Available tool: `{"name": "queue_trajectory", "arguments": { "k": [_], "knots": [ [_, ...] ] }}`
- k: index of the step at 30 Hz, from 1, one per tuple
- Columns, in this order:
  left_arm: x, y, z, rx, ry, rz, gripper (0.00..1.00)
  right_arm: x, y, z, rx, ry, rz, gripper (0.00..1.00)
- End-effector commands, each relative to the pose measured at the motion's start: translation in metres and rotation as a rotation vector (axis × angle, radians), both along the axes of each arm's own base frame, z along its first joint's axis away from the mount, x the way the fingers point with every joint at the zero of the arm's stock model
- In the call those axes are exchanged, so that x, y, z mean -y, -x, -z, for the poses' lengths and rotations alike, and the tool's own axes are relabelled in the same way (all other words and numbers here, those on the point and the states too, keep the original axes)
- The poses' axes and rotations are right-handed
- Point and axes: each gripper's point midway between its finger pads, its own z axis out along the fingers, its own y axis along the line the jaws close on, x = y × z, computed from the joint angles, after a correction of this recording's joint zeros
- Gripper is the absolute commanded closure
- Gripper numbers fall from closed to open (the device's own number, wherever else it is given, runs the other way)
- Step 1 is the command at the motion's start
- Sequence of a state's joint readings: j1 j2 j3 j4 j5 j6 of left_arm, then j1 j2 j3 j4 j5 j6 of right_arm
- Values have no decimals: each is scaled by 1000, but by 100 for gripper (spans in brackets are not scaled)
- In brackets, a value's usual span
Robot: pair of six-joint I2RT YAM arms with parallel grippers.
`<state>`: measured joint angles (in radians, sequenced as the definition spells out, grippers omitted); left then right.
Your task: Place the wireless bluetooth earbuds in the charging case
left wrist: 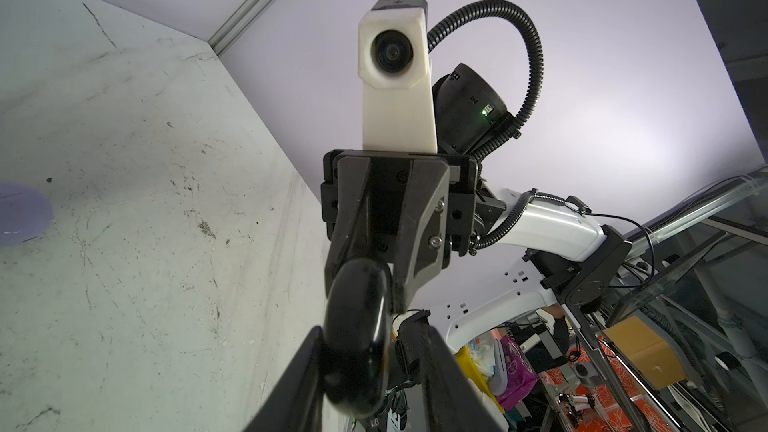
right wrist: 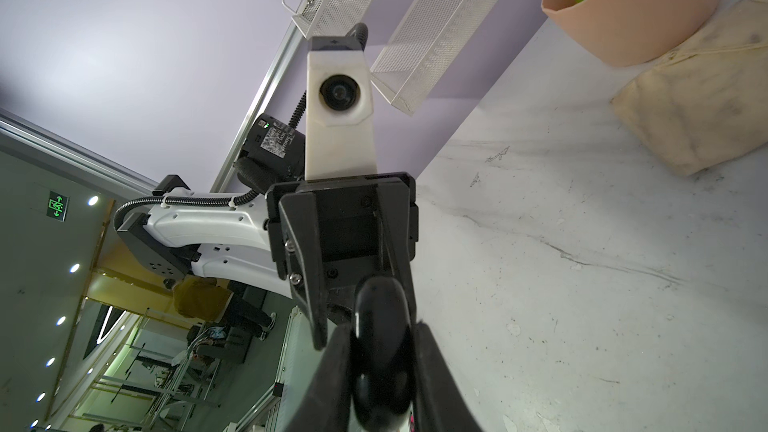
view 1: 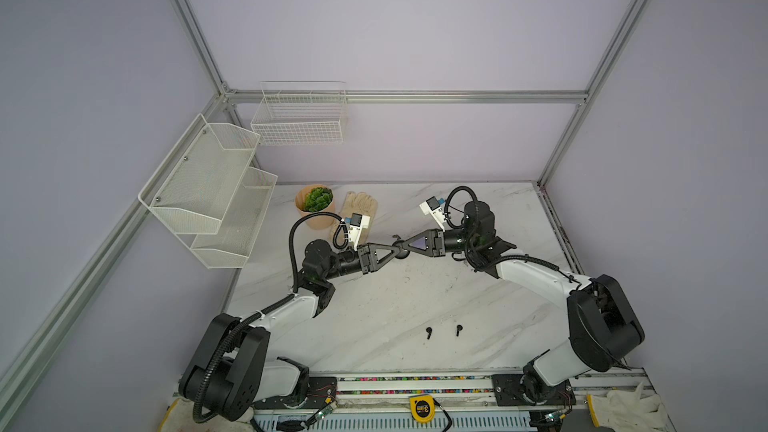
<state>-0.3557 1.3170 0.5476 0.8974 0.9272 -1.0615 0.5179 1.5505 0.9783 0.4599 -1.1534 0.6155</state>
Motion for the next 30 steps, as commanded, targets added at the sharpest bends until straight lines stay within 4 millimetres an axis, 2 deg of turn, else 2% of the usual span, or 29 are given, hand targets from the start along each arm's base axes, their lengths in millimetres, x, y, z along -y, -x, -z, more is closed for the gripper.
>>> {"name": "queue_trajectory", "arguments": {
  "k": [1,14,19,22,30],
  "knots": [
    [0,2,-20,79,42,5,64,-4,2,-9,27,-15,-26,87],
    [0,7,-4,47,28,12,54,-6,0,-14,35,-26,-31,88],
    [3,8,-1,49,28,20,54,-5,0,-17,37,-29,-28,88],
    [4,8,2,45,27,26,56,-5,0,-17,37,-31,-27,88],
    [4,9,7,41,33,24,72,-6,-1,-17,37,-31,-29,89]
  ]
}}
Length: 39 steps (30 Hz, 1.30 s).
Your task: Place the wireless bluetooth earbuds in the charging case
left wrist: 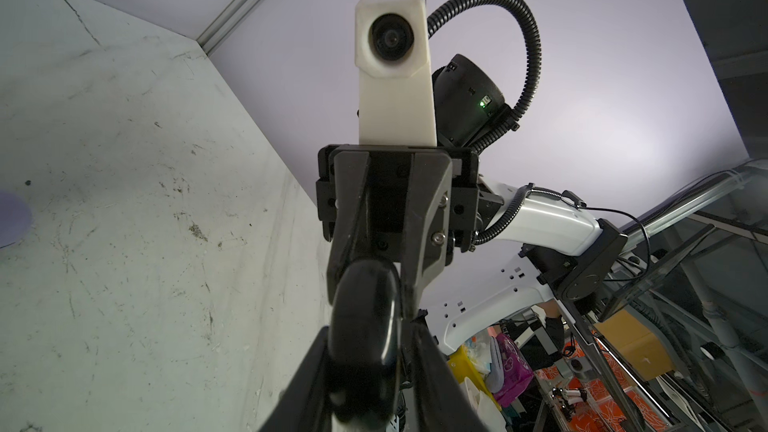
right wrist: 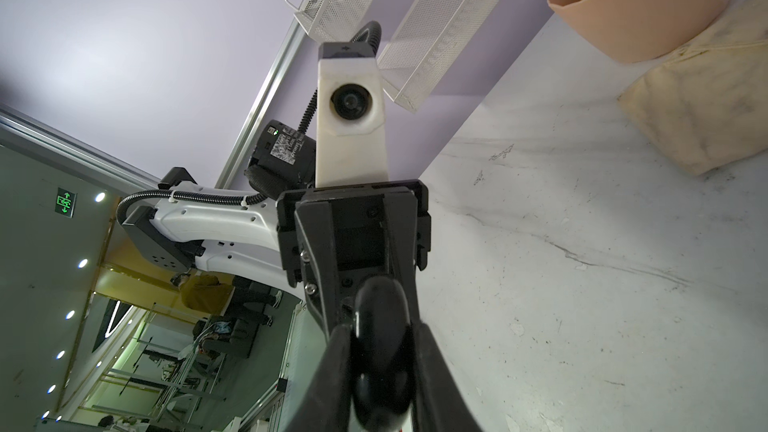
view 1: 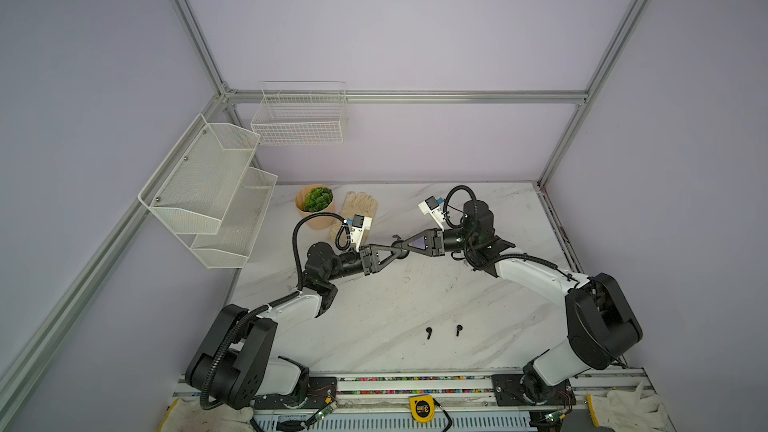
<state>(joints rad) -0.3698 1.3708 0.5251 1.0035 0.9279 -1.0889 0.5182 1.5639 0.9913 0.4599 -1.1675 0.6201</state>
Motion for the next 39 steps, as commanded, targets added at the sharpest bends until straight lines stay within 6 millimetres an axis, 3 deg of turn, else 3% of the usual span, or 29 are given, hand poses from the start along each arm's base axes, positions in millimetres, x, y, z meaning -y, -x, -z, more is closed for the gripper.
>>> {"name": "queue_trajectory", "arguments": {
  "k": [1,10,13,17,19,21,24,27,30,33,36,39],
  "knots": [
    [-1,8,0,36,14,6,73,-5,0,-17,43,-30,-16,89],
    [-1,8,-2,49,13,1,83,-5,-2,-18,43,-28,-11,87],
    [-1,7,-2,60,11,0,87,-5,-3,-21,47,-15,-4,71],
    [-1,6,-7,110,18,-5,91,4,-14,-41,102,55,74,36],
    [-2,4,-10,147,23,-24,94,15,-27,-53,224,171,178,30],
    [-4,6,-17,219,51,-42,97,31,-36,-62,319,286,273,30],
    [-7,9,-26,331,69,-69,100,51,-31,-75,483,403,338,38],
    [-5,9,-29,417,52,-89,100,61,-12,-92,672,472,313,41],
    [-5,5,-41,469,58,-108,100,62,-3,-105,826,514,289,40],
    [-6,-6,-48,451,56,-153,100,58,-5,-118,866,487,295,40],
    [-9,-24,-38,399,-78,-234,100,52,-3,-123,895,451,272,40],
    [-24,-43,-37,380,-228,-397,100,52,-4,-128,915,418,298,39]
  ]
}}
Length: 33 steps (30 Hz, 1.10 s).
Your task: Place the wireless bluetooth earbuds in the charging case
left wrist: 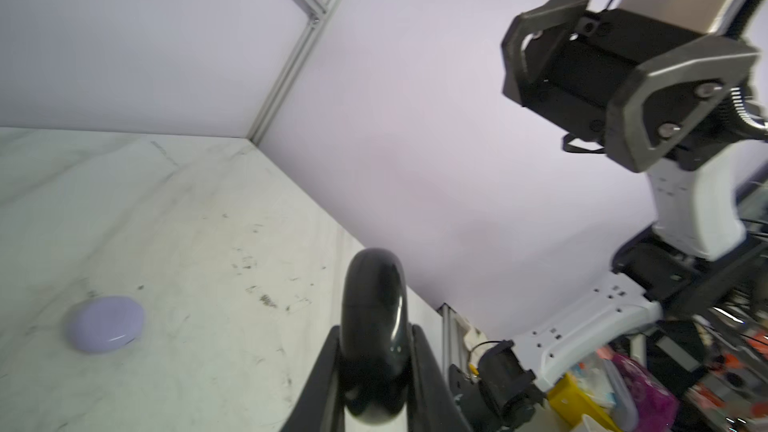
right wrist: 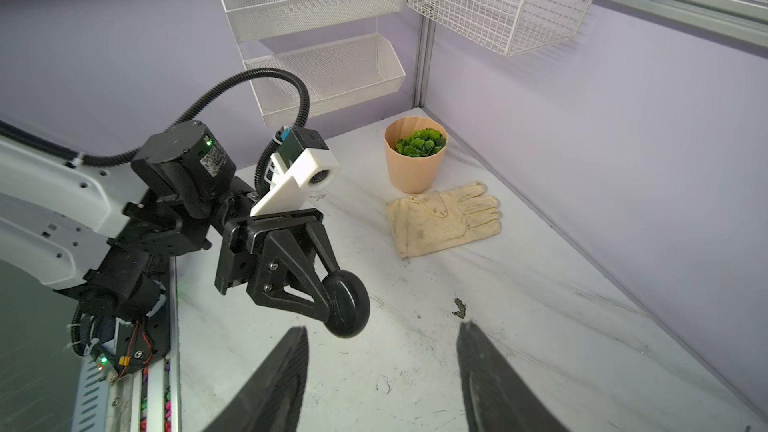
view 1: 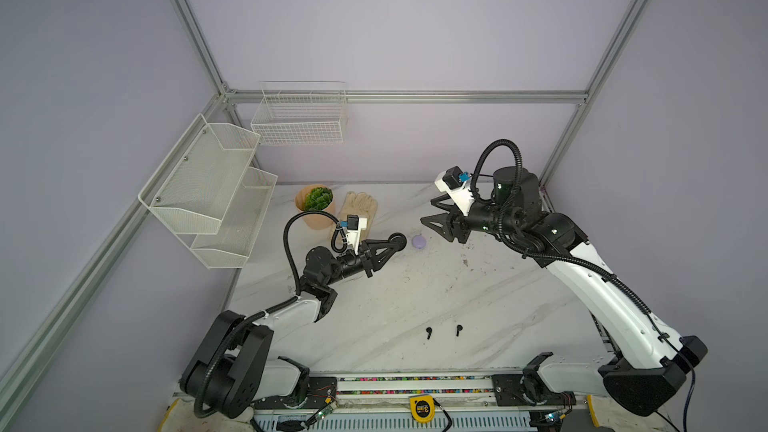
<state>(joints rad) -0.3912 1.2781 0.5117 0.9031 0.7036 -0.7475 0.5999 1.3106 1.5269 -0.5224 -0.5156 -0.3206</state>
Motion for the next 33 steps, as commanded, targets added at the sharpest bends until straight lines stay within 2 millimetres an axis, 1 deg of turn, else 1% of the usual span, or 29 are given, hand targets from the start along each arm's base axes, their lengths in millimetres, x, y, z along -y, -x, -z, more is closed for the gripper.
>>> {"name": "queue_trajectory", "arguments": {
  "k": [1,4,6,9,12,15,20,22,25,28,29,30,33],
  "knots": [
    [-13,-22,-30,136,-138,-195,100,2,0,-2,70,6,-8,39],
    [-13,-10,-42,220,-142,-191,100,2,3,-2,93,-23,-18,42],
    [-12,-2,-48,265,-114,-161,100,0,6,0,93,-27,-33,43],
    [-10,11,-55,329,-59,-117,100,1,9,9,82,1,-53,46],
    [-9,16,-56,361,-31,-97,100,1,11,13,71,12,-62,49],
    [-4,27,-57,408,-34,-44,100,-2,19,14,89,2,-78,51],
    [1,36,-56,463,23,23,100,-11,36,19,194,-16,-110,49],
    [4,42,-58,509,55,60,100,-13,37,22,213,-9,-114,49],
    [11,40,-55,508,61,115,100,-17,34,23,239,7,-105,49],
    [13,36,-53,498,75,125,100,-20,29,22,269,19,-90,48],
    [12,38,-58,515,88,126,100,-21,27,23,276,22,-88,47],
    [15,32,-47,485,83,131,100,-22,25,25,276,27,-90,47],
    [17,30,-44,463,98,146,100,-26,20,31,266,50,-91,46]
  ]
}}
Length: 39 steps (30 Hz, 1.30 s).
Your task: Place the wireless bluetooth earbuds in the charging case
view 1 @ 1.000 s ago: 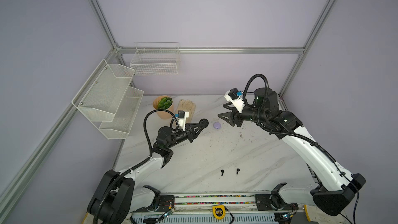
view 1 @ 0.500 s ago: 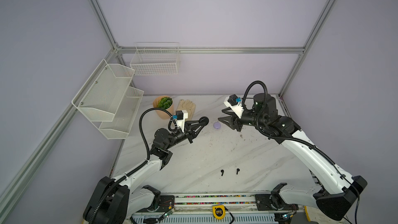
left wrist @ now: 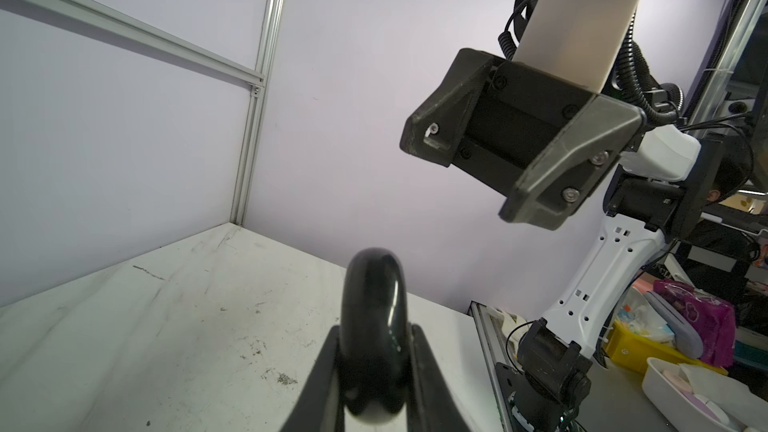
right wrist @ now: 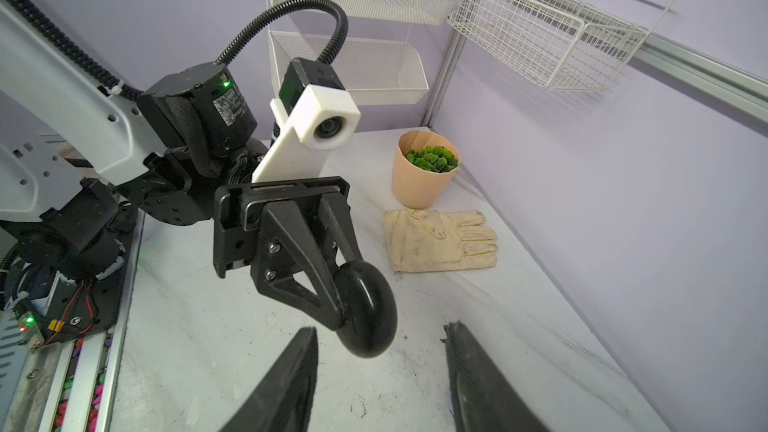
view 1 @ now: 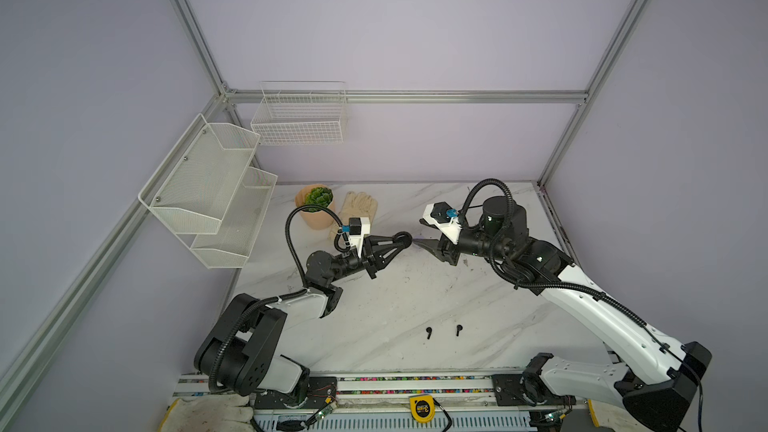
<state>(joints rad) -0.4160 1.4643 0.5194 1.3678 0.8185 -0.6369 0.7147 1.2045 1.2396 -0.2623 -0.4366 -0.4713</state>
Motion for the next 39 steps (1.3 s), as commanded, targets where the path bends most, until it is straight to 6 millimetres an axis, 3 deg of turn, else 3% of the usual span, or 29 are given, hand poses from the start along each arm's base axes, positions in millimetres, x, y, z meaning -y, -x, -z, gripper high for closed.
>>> {"name": "queue_trajectory", "arguments": {
  "k": [1,10,21,31,39],
  "knots": [
    [0,12,-20,79,51,47,100,-7,-8,-2,55,18,-4,46],
    [0,13,-23,80,56,52,100,-14,-18,17,32,59,4,44],
    [3,11,-21,47,54,80,100,-14,-28,24,42,79,35,42],
    [1,15,-21,54,52,83,100,-13,-16,34,15,100,-9,35],
    [2,14,-22,58,50,87,100,-7,-35,40,32,131,91,37]
  ]
}}
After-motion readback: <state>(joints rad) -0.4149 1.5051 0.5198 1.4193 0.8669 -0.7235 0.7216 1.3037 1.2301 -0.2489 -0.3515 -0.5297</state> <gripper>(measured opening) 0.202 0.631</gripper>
